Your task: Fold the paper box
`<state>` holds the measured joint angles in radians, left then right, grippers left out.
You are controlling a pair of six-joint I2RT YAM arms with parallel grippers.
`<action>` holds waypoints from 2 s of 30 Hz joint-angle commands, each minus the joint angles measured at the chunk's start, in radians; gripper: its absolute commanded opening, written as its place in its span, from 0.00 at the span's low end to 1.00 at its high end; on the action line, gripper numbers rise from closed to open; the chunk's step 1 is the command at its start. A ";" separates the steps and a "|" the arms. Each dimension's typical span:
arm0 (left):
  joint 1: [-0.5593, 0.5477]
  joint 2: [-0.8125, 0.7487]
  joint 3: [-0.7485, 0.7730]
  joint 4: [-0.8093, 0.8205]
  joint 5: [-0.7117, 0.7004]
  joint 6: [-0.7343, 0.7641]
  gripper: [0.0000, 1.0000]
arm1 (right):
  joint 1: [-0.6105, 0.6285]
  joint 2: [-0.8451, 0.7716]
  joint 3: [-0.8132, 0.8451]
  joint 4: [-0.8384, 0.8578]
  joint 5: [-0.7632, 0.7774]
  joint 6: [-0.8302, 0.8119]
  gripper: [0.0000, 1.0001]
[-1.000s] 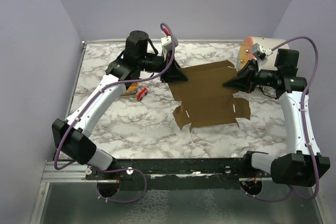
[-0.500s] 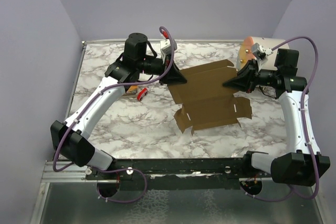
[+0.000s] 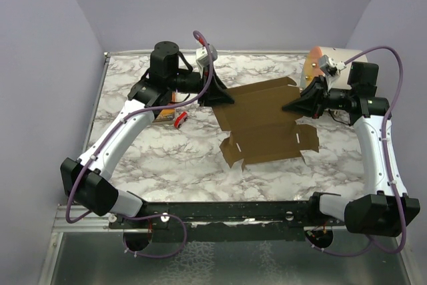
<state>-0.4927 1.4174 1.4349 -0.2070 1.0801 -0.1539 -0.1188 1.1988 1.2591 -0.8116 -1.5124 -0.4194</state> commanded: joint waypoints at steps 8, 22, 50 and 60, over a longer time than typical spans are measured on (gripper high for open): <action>0.003 -0.007 -0.004 0.035 0.058 -0.007 0.28 | 0.004 0.011 0.013 0.003 -0.046 0.011 0.01; 0.003 0.013 -0.005 -0.060 0.028 0.076 0.31 | 0.004 0.013 0.017 0.005 -0.051 0.016 0.01; 0.092 -0.250 -0.361 0.282 -0.031 -0.128 0.00 | -0.034 -0.095 -0.090 0.174 0.018 0.160 0.81; 0.149 -0.436 -0.438 0.174 -0.177 -0.144 0.00 | -0.069 -0.075 -0.067 0.103 0.153 0.015 0.95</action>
<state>-0.3592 1.0328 0.9932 0.0055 0.9962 -0.2867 -0.1791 1.1046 1.1683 -0.6891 -1.4307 -0.3332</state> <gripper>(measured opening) 0.019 0.941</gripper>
